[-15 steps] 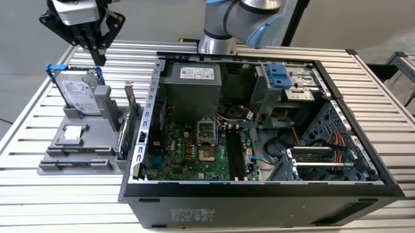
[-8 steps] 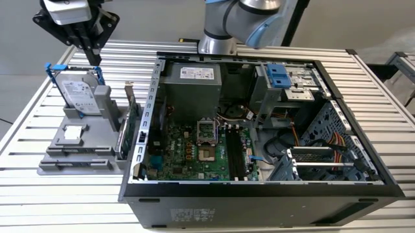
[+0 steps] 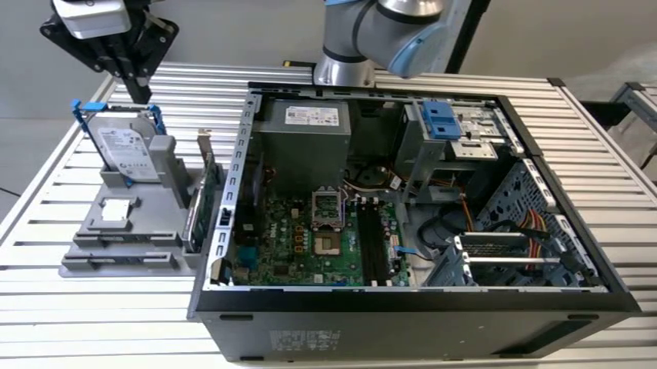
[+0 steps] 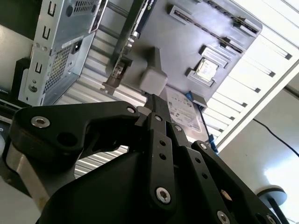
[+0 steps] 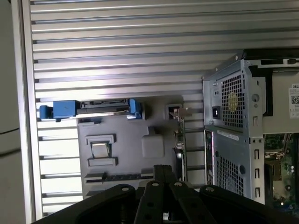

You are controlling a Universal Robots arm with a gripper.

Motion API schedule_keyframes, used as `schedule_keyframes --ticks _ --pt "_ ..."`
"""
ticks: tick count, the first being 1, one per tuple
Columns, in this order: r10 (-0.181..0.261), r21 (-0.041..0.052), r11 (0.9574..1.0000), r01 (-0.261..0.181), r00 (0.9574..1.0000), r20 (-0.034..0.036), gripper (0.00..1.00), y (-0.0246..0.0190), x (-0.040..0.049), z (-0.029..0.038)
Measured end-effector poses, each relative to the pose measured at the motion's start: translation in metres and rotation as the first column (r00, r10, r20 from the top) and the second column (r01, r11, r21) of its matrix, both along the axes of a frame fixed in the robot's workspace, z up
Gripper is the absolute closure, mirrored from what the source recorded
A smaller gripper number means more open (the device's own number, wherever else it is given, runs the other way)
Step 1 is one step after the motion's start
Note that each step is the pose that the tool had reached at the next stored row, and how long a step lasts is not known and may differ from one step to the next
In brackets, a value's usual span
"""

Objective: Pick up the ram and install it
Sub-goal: 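Reach for the ram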

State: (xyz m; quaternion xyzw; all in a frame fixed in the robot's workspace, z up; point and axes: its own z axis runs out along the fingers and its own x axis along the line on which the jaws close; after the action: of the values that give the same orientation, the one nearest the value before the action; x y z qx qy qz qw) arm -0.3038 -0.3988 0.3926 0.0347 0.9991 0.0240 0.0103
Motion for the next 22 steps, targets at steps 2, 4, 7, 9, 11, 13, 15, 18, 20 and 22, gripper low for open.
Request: schedule_keyframes --ticks 2,4,7,9,11,13,15,18,20,22 --pt "0.0 0.0 1.0 0.0 1.0 0.0 1.0 0.0 -0.0028 0.0" --pt "0.0 0.0 1.0 0.0 1.0 -0.0001 1.0 0.0 -0.0054 0.0" --pt "0.0 0.0 1.0 0.0 1.0 0.0 1.0 0.0 -0.0095 0.0" --pt "0.0 0.0 1.0 0.0 1.0 0.0 1.0 0.0 -0.0122 0.0" --pt "0.0 0.0 1.0 0.0 1.0 0.0 1.0 0.0 -0.0151 0.0" --pt "0.001 0.0 1.0 -0.001 1.0 -0.0001 1.0 0.0 -0.0181 0.0" --pt "0.004 0.0 1.0 -0.004 1.0 0.0 1.0 0.0 -0.021 0.0" --pt "0.013 0.0 0.9999 -0.013 0.9999 0.0 1.0 0.0 -0.0257 0.0" --pt "0.024 0.0 0.9997 -0.024 0.9997 0.0 1.0 0.0 -0.0282 0.0" --pt "0.039 0.0 0.9992 -0.039 0.9992 -0.0001 1.0 0.0 -0.0301 0.0"
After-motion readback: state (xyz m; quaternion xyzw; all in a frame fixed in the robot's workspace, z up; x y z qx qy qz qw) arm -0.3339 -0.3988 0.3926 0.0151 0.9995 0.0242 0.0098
